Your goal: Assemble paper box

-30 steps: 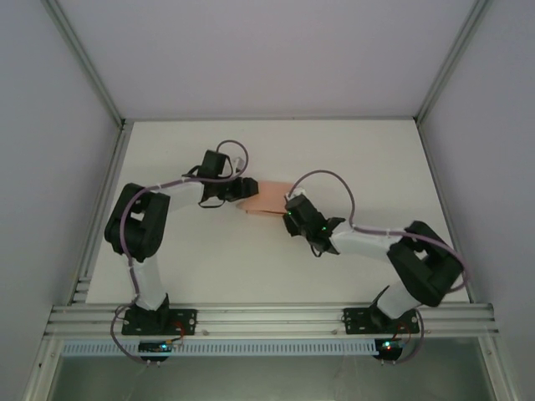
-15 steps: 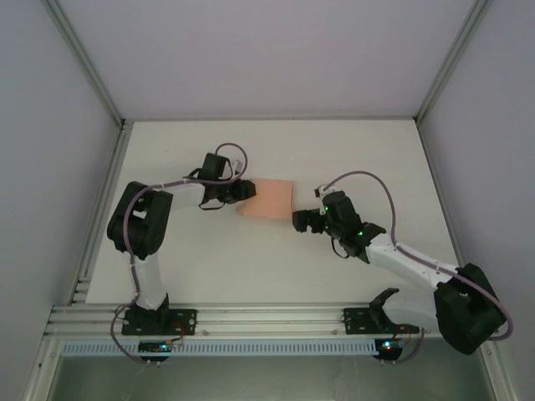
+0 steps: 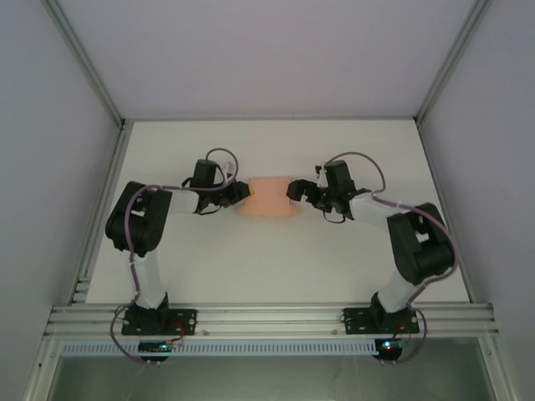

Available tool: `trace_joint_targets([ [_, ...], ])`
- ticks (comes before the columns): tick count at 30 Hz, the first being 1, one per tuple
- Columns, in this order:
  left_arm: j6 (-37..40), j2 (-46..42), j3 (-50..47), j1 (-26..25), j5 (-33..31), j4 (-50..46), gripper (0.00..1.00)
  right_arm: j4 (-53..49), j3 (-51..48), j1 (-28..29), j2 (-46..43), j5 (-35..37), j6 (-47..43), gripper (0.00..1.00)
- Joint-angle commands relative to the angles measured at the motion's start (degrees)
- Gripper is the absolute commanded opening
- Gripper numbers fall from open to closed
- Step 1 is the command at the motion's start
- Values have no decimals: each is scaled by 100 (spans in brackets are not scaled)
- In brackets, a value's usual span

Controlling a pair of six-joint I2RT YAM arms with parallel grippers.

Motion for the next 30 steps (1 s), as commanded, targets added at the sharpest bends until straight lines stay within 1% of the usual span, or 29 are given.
trace_joint_targets([
  [1,-292,378,-518,140,-13,-443,19,338,368,-24,469,-967,529,97],
  [3,-252,397,-516,167,11,-434,19,661,487,-13,749,-1218,857,94],
  [6,-243,441,-521,208,66,-374,19,1371,527,-11,1127,-1636,1309,87],
  [8,-232,459,-557,241,104,-319,19,1938,529,-4,1333,-1880,1625,79],
  [9,-194,451,-558,237,113,-313,19,2139,570,3,1412,-2001,1719,74],
  [12,-84,399,-545,237,140,-266,22,2279,637,35,1479,-2084,1817,61],
  [14,18,322,-504,235,146,-241,22,2342,598,38,1401,-2038,1843,56],
  [15,53,257,-464,237,154,-209,22,2335,563,29,1333,-2016,1842,51],
  [17,45,71,-431,229,161,-139,22,2344,493,12,1179,-1971,1857,45],
  [18,85,-92,-429,206,172,-63,24,2343,444,-5,1080,-1961,1863,43],
  [20,270,-456,-402,128,56,-26,32,2284,345,-32,882,-1925,1905,41],
  [22,723,-877,-212,9,-204,-392,48,2216,230,-66,660,-1898,1915,40],
  [23,993,-1075,-84,-70,-400,-675,60,2140,187,-79,545,-1875,1915,40],
  [26,2054,-1721,273,-445,-1325,-1460,100,1738,26,-158,114,-1727,1932,44],
  [28,2923,-2155,323,-790,-1905,-1668,100,1261,-36,-250,-241,-1570,1959,44],
  [30,3845,-2581,192,-1162,-2296,-1603,100,520,13,-348,-604,-1462,1926,44],
])
